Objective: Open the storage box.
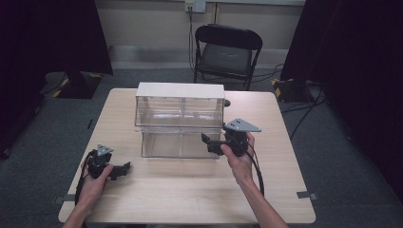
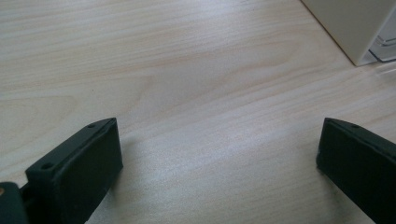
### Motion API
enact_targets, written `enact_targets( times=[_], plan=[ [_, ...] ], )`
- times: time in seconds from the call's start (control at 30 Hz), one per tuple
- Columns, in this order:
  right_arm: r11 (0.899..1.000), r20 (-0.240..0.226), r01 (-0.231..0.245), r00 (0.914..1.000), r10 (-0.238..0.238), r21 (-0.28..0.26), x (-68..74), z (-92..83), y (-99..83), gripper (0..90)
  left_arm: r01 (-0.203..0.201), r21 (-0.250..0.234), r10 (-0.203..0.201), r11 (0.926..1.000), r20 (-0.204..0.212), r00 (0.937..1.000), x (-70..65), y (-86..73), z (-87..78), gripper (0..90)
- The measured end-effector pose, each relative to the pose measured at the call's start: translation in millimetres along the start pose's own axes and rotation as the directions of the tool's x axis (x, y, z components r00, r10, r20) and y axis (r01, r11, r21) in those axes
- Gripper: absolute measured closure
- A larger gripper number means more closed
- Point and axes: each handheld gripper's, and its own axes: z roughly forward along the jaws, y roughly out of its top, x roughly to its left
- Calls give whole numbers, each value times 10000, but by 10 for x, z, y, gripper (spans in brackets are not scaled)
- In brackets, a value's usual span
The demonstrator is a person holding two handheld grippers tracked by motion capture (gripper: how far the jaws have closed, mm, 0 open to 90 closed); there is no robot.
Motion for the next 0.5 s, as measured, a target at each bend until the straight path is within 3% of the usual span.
enact_targets(
  times=[0.5],
  plan=[
    [10000,-47,-80,10000,80,7,-4,3,-4,127,-2,2,2,10000,-1,10000,0,0,0,0]
  ],
)
